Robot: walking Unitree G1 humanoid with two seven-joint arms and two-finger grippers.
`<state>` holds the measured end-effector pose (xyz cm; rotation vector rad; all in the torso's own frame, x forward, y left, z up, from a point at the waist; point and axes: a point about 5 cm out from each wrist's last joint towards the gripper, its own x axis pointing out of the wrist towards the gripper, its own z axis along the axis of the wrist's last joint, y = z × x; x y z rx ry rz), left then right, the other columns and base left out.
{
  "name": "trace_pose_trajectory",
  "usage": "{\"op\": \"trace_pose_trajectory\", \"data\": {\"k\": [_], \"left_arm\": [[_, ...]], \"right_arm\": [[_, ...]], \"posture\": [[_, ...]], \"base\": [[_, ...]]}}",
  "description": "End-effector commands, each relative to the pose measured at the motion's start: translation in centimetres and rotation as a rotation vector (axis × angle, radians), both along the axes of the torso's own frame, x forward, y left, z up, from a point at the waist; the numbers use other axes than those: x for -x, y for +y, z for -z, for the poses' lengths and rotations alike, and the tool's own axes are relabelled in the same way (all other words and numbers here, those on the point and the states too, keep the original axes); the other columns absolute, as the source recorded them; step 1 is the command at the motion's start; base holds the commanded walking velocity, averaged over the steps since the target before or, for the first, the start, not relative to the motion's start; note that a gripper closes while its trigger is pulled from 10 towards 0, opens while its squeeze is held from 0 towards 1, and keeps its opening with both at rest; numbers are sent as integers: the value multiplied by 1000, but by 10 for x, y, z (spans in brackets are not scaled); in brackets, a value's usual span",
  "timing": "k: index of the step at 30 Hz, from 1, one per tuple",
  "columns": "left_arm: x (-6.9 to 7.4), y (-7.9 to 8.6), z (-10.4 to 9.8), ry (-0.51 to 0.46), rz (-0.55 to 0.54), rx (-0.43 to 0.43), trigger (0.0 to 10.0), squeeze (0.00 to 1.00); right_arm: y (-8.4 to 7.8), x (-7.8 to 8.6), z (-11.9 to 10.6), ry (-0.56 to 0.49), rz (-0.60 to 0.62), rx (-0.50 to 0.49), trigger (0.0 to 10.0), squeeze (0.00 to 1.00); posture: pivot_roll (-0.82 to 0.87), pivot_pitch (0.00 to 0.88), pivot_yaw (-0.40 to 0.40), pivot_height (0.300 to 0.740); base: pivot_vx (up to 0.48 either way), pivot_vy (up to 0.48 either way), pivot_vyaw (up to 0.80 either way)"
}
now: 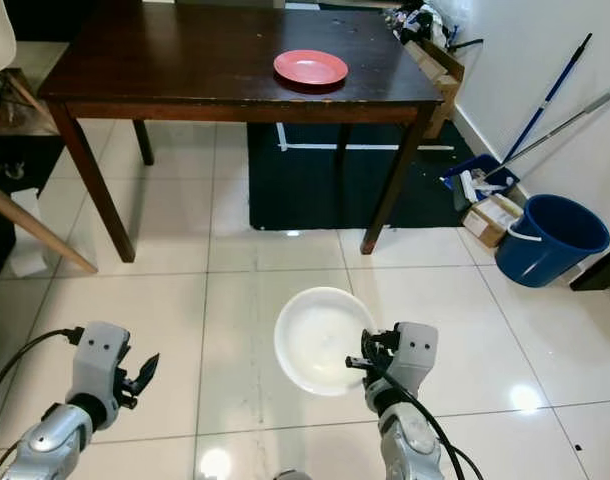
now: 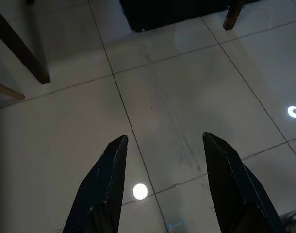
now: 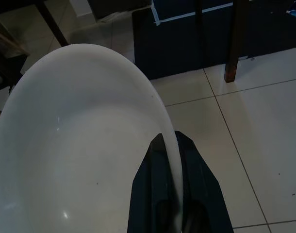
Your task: Setting the table
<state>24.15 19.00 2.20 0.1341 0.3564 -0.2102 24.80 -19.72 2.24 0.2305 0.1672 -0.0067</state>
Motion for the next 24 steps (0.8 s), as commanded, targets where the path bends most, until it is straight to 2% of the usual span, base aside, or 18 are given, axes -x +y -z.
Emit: {"op": "trace_pose_trajectory", "data": {"k": [1, 24], "left_arm": [[4, -1, 4, -3, 18, -20, 10000, 0], [4, -4, 4, -16, 53, -51, 10000, 0]], "right_arm": [[-1, 2, 0, -5, 5, 1, 10000, 0], [-5, 6, 3, 3, 27, 3, 10000, 0]], "posture": [[-132, 8, 24, 740], [-132, 13, 29, 740]], "base": [[289, 0, 0], [450, 0, 0]]}}
